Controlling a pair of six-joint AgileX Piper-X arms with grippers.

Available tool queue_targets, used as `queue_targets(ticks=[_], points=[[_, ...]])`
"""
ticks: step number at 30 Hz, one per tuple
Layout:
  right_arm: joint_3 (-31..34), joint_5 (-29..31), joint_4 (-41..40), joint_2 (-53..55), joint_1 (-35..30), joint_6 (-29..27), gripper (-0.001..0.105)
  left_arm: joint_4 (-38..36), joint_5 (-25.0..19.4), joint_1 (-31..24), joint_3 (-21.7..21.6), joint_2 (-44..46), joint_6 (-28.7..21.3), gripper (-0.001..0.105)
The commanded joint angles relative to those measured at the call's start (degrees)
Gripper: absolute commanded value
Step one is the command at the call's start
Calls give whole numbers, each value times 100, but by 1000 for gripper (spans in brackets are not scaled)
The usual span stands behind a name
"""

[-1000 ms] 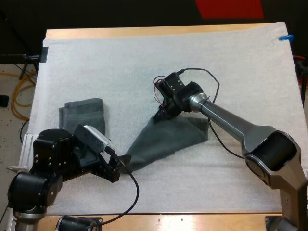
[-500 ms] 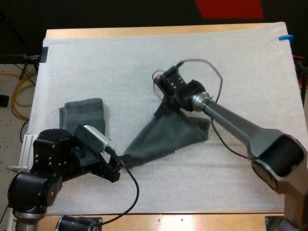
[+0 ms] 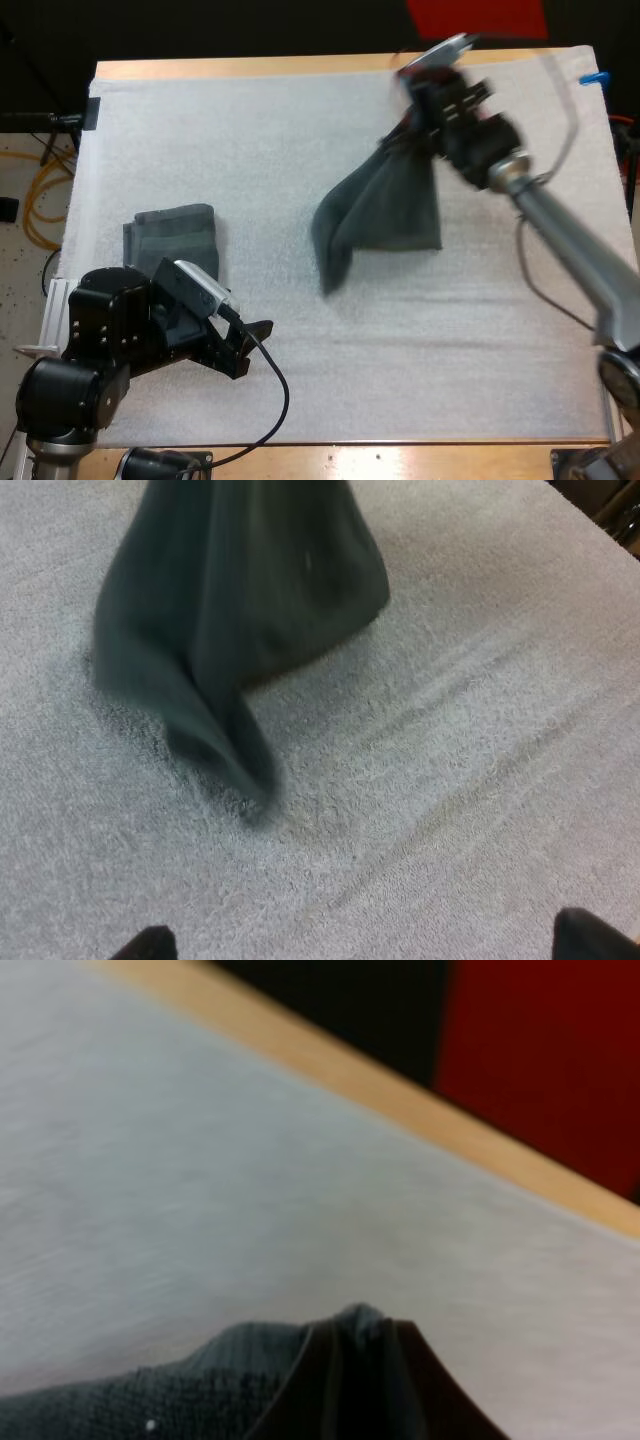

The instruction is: Pick towel from pile fold and stack

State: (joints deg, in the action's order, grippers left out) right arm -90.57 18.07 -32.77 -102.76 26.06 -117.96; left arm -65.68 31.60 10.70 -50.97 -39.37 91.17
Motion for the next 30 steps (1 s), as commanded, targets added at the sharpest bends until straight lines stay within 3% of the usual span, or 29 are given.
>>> queue_targets(ticks=[1,9,16,24,30], points=[[-165,107,53,279,-202,-117,0,37,-9,26,-28,11,-14,71],[-884,36,52,868,-648,-838,0,37,-9,26,-28,11,-117,71],[-962,-734,-412,908,-364,-225,0,37,-9,26,-28,11,-117,71],[-258,-1108,-955,486,891,679,0,37,-9,26,-28,11,-117,71],[-59,-1108,-692,-91,2018,768,0,37,-9,26,-28,11,-117,71]])
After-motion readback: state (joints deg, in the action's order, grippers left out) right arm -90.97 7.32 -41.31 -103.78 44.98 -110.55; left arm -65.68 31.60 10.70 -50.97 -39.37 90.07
